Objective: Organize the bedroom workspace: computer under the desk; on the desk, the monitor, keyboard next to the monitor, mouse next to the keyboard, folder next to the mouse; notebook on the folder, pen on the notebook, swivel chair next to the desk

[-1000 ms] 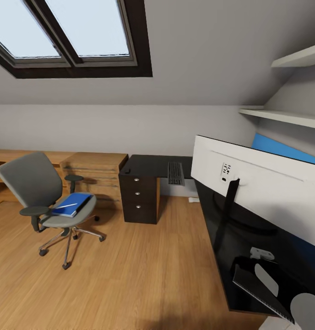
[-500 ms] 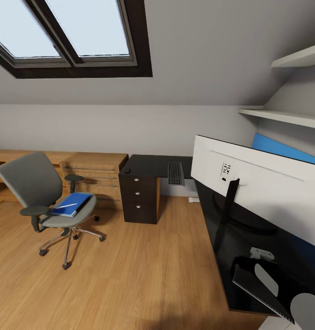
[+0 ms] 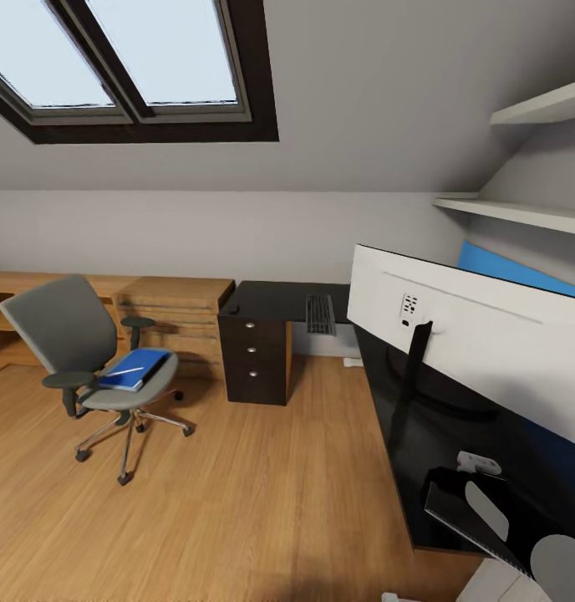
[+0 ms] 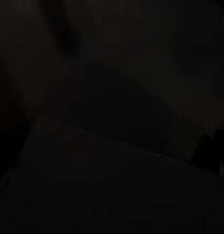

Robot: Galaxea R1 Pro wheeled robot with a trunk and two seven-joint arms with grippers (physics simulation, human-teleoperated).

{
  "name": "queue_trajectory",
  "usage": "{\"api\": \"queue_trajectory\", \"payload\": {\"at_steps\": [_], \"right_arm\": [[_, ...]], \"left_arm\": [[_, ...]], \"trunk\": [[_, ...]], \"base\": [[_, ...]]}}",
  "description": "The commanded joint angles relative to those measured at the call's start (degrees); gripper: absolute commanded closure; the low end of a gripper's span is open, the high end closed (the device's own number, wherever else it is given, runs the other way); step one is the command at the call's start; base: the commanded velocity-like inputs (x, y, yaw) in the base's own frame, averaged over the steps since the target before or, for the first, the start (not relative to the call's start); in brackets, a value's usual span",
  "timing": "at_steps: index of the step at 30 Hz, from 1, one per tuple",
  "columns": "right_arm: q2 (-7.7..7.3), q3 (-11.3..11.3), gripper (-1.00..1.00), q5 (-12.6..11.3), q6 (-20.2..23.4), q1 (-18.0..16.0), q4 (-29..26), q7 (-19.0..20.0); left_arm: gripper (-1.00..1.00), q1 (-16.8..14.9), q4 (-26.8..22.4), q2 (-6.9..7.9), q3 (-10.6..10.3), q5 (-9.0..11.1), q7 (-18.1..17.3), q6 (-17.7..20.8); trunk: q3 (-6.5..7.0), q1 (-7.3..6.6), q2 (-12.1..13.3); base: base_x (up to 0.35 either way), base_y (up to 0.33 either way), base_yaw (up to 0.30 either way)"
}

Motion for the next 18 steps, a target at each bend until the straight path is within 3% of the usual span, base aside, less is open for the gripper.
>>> {"api": "queue_trajectory", "payload": {"at_steps": [1, 11, 18], "right_arm": [[-0.09, 0.5, -1.0, -1.2, 0.4, 0.0, 1.5, -0.5], [-0.09, 0.5, -1.0, -1.2, -0.6, 0.0, 1.6, -0.5], [-0.11, 0.5, -1.0, -1.2, -0.7, 0.0, 1.5, -0.5]], "left_arm": [[-1.0, 0.0, 0.0, 0.05, -0.5, 0.6, 0.4, -0.2], [-1.0, 0.0, 0.0, 0.05, -0.5, 0.6, 0.5, -0.2], [-1.0, 0.0, 0.0, 0.05, -0.5, 0.6, 0.5, -0.2]], "trunk": [[-0.08, 0.0, 0.0], [-0.08, 0.0, 0.0], [-0.08, 0.0, 0.0]], "base": [[-0.015, 0.0, 0.0], [-0.006, 0.0, 0.0], [-0.158, 0.0, 0.0]]}}
